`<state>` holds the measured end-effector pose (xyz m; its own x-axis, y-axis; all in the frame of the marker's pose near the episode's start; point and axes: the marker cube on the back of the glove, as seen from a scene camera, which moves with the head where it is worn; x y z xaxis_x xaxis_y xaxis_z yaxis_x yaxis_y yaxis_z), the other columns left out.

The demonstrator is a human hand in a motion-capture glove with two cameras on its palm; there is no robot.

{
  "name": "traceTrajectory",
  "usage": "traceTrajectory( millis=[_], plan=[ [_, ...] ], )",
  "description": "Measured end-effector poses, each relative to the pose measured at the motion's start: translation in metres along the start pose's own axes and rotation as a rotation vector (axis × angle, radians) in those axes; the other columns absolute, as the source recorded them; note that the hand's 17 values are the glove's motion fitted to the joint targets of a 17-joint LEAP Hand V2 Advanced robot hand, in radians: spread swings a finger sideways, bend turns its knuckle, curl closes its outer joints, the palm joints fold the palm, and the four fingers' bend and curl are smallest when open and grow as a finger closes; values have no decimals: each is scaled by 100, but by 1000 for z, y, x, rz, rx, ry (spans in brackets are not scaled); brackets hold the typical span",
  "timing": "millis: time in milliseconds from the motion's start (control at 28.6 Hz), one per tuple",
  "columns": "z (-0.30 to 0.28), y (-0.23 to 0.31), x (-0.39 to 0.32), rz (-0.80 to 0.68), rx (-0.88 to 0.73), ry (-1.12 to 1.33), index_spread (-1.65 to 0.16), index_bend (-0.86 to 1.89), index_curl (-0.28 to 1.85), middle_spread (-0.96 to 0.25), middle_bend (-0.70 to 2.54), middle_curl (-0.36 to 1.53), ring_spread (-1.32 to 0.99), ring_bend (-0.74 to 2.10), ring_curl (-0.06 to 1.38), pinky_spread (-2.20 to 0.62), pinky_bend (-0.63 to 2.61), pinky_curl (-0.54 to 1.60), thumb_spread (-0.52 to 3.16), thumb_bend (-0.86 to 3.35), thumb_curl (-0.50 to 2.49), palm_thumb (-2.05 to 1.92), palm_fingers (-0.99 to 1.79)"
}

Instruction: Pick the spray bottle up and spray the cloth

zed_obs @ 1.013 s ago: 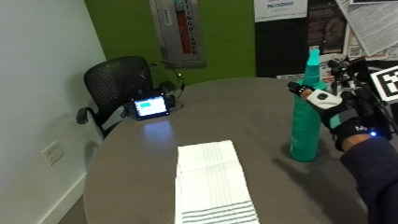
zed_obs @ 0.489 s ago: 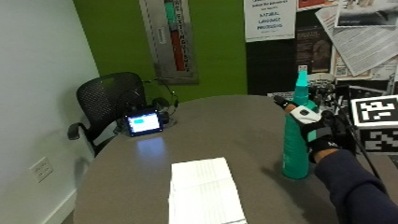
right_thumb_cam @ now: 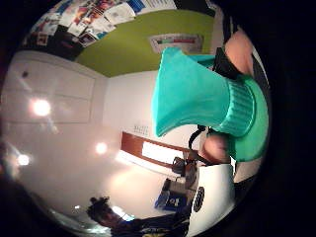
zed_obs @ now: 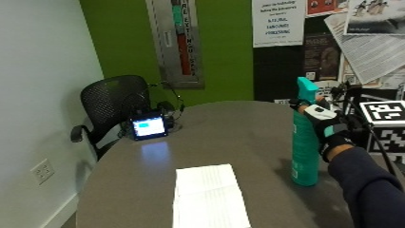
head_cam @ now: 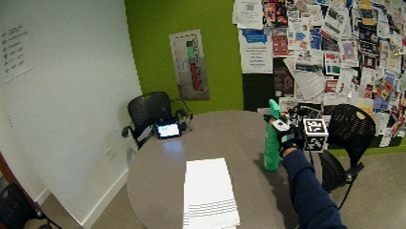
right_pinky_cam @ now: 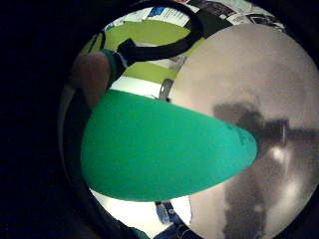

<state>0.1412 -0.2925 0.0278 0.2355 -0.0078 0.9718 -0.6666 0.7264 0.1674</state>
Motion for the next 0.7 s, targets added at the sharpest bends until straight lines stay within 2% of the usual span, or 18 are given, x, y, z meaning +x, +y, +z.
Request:
traceTrajectory(
  millis=[175, 349, 489, 699],
  plan=[
    [3, -2, 13, 11, -20, 15, -32, 29, 38, -19, 37, 36, -26, 43, 34, 10, 15, 23, 78, -3, 51, 98, 103],
    [0, 0, 39, -148, 101, -19, -32, 16, 38, -19, 31, 37, -26, 45, 37, -8, 35, 30, 73, -3, 53, 98, 119],
    [-3, 9, 52, -217, 201, 0, -31, 12, 37, -20, 33, 39, -27, 48, 39, -17, 45, 34, 67, -4, 55, 97, 126],
    [0, 18, 57, -277, 221, 46, -31, 14, 37, -20, 34, 42, -26, 51, 41, -24, 53, 38, 61, -4, 57, 96, 129]
  ],
)
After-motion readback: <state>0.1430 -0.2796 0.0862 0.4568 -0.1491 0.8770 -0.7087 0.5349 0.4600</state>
